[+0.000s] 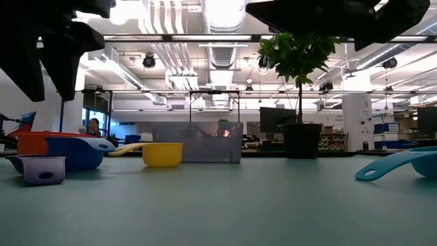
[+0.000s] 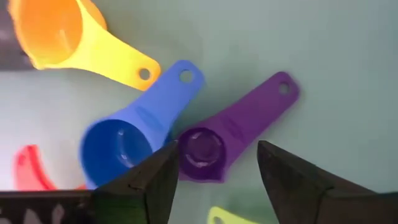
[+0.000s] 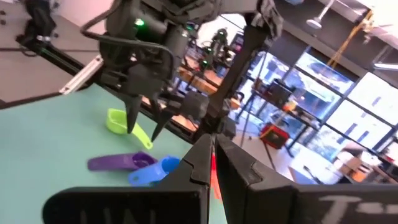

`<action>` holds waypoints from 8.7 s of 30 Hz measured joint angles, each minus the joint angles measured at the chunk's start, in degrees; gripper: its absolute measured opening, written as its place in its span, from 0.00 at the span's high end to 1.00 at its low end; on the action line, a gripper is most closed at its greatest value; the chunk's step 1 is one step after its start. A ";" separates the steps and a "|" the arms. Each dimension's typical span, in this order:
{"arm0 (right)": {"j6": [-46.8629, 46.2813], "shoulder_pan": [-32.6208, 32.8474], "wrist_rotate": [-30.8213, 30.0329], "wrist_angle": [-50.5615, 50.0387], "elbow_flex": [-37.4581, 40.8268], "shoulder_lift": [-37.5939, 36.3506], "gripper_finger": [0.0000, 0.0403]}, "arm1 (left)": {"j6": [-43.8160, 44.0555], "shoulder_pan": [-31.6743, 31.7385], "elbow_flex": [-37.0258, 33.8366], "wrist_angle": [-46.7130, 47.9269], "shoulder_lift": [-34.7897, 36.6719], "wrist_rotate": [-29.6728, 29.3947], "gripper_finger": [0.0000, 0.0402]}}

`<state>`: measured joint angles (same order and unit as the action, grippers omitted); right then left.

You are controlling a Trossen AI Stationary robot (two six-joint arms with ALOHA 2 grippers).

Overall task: Nest measuring cups in basket
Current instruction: Stack the blue measuring cup into the red measuring cup, then stack the yellow measuring cup into the blue measuring cup

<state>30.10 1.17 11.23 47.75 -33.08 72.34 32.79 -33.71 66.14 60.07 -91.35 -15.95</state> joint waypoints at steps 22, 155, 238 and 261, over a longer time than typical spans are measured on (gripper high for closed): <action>0.51 -0.07 -2.11 -1.01 0.00 -0.24 0.98 | -9.89 7.24 -15.90 -7.55 6.02 -2.16 0.64; 0.40 -0.09 -3.89 -2.48 -0.04 -0.26 0.98 | 19.41 16.33 -18.09 -8.58 11.61 -10.22 1.00; -40.75 9.73 -3.94 -73.74 -32.47 3.87 0.98 | -24.59 -1.44 -26.74 -42.04 37.43 -31.68 1.00; -19.88 9.68 -3.91 -60.00 -27.82 9.98 0.98 | -18.90 6.92 -25.52 -50.80 22.28 -28.02 0.90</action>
<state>10.23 10.85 7.31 -12.25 -60.90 82.32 13.88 -26.79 40.62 9.27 -69.07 -43.97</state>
